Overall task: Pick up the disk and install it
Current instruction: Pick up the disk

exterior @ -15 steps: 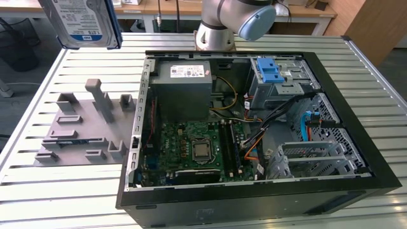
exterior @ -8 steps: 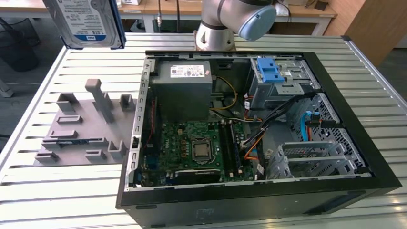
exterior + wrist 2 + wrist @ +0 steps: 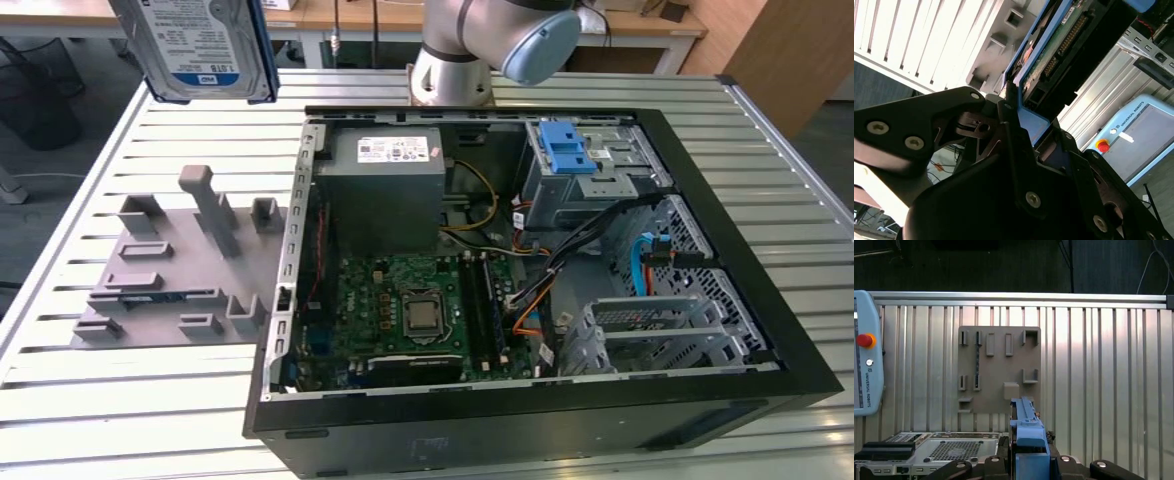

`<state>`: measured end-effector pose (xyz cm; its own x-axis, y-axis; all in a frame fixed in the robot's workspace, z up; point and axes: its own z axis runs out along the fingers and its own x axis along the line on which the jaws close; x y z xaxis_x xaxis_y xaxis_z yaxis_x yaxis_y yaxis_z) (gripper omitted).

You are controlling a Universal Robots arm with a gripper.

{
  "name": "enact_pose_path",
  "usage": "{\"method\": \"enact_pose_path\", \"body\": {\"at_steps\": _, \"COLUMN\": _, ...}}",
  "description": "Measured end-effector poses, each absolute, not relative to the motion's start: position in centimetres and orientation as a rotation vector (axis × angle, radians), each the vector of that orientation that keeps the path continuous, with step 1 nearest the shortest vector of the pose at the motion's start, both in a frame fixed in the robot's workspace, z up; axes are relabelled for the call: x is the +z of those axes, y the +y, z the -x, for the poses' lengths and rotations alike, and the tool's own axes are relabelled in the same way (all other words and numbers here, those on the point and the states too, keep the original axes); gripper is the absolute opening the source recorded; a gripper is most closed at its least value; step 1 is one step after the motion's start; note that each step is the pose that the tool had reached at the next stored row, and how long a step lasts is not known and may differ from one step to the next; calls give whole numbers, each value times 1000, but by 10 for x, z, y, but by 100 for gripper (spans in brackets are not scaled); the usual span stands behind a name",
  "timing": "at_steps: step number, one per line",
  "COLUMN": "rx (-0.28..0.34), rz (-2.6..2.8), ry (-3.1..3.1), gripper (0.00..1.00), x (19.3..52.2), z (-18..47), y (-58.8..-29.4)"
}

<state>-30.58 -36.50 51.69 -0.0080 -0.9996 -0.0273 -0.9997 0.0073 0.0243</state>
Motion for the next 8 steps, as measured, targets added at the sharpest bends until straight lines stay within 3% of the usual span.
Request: {"method": "enact_pose_path", "body": {"at_steps": 8, "rx": 57, "rz": 2211, "ry": 2228, "gripper": 36, "x": 517, "z": 296, "y": -365}}
